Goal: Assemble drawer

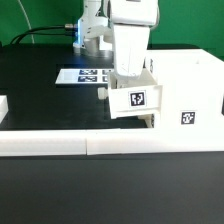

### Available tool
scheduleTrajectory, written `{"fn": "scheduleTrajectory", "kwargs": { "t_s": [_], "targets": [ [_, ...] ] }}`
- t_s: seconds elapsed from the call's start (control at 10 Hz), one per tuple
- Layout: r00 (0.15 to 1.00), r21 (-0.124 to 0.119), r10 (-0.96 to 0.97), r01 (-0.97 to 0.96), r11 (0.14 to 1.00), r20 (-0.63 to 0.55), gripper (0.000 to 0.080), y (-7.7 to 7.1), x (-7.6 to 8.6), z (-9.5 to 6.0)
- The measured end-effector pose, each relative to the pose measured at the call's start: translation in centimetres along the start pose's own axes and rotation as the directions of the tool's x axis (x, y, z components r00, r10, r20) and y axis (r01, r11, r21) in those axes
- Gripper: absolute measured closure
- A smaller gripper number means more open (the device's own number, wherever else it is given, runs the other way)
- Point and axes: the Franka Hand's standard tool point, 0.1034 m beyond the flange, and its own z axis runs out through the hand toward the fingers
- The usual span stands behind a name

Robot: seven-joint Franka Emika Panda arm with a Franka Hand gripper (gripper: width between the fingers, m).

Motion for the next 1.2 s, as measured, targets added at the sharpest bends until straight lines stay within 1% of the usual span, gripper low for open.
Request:
{"fn": "scheduleTrajectory", "kwargs": {
  "t_s": [0.3, 0.4, 0.6, 0.8, 0.9, 1.0, 1.2],
  "targets": [
    [0.999, -0.005, -0.050, 0.050, 0.999, 0.021, 0.0755, 0.16, 0.25, -0.11],
    [0.999, 0.006, -0.040, 0.040, 0.999, 0.023, 0.0755, 0.15, 0.00, -0.14],
    [0.999, 0.006, -0.039, 0.039, 0.999, 0.023, 0.0755, 0.14, -0.03, -0.13],
    [0.996, -0.003, -0.090, 0.090, 0.996, 0.029, 0.0755, 0.32, -0.01, -0.23],
    [0.996, 0.002, -0.087, 0.087, 0.996, 0.030, 0.0755, 0.27, -0.22, -0.19],
    [0.996, 0.017, -0.087, 0.086, 0.996, 0.036, 0.0755, 0.20, -0.36, -0.21],
    [0.994, 0.012, -0.106, 0.105, 0.994, 0.037, 0.0755, 0.27, -0.13, -0.23]
  ]
}}
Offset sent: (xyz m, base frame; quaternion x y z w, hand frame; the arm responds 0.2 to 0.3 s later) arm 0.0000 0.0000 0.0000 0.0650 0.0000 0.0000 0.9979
